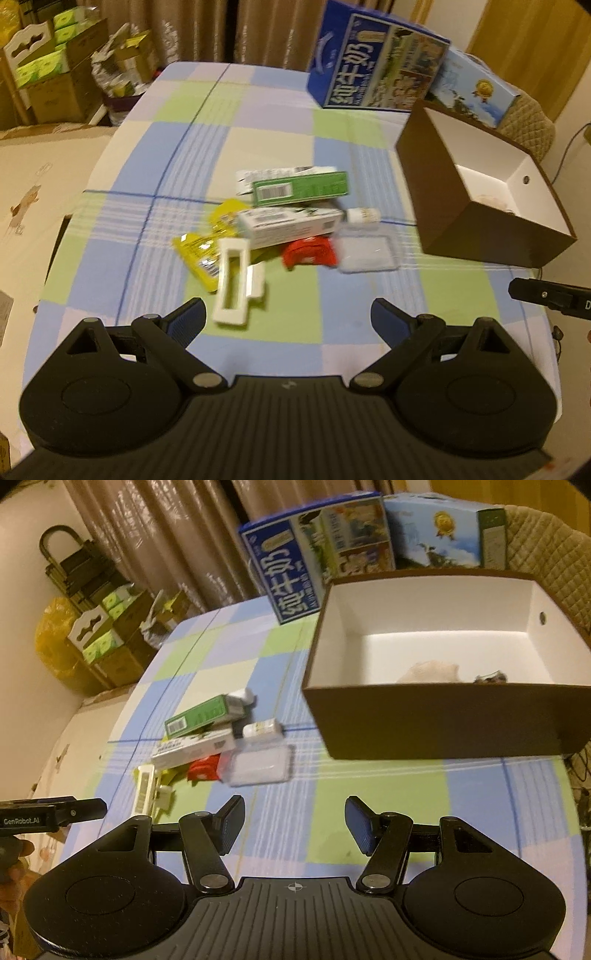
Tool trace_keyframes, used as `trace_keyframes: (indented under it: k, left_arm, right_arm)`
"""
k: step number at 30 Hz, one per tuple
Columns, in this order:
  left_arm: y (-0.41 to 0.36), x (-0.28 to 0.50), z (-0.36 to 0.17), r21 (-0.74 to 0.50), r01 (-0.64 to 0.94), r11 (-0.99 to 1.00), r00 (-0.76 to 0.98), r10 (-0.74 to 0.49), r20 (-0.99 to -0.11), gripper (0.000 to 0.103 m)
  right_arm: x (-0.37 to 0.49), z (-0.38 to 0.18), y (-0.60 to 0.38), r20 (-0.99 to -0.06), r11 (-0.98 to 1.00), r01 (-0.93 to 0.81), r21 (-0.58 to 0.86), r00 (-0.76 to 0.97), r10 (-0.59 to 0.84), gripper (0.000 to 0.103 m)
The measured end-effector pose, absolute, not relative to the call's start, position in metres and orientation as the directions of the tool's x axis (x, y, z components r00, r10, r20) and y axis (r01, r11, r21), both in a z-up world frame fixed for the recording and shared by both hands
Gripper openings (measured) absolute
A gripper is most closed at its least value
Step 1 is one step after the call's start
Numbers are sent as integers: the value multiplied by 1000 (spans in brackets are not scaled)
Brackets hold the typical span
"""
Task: Organize objects
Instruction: 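Move both tools back to the remaining items on the table, then grasp the white plastic clip with the left tool while the right tool grasps the clear box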
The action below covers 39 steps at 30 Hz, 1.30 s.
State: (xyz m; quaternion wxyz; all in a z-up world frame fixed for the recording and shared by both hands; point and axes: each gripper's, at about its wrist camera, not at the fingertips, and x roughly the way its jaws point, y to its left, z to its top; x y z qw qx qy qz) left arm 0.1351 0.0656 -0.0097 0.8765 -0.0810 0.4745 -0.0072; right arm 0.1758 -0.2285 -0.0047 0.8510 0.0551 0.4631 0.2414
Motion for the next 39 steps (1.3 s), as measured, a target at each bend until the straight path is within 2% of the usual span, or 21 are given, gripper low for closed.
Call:
trace_keyframes:
  k: [19,23,27,35,39]
  left_arm:
    - [92,150,-49,-160,-65,985,539,-100,-836,92]
    - [92,161,-59,-150,-39,988,543,-105,-833,88]
    - [91,175,-71,-117,-16,993,534,-90,-841,78]
    - [87,194,-90,-84,15,996,522,-80,-849,67]
    - [85,200,-96,-71,19,997,518,-70,-852,59]
  right_arm:
    - [176,-26,-195,-802,883,-363,297,407,437,57]
    - [178,-29,-193,-809,888,-355,293,403,428,57]
    - [181,-33,-191,-815,890,-352,289,399,421,57]
    - [190,-38,-187,-815,887,-358,292,392,427,57]
    - [196,-41,-178,-807,875,-383,297,390,444,57]
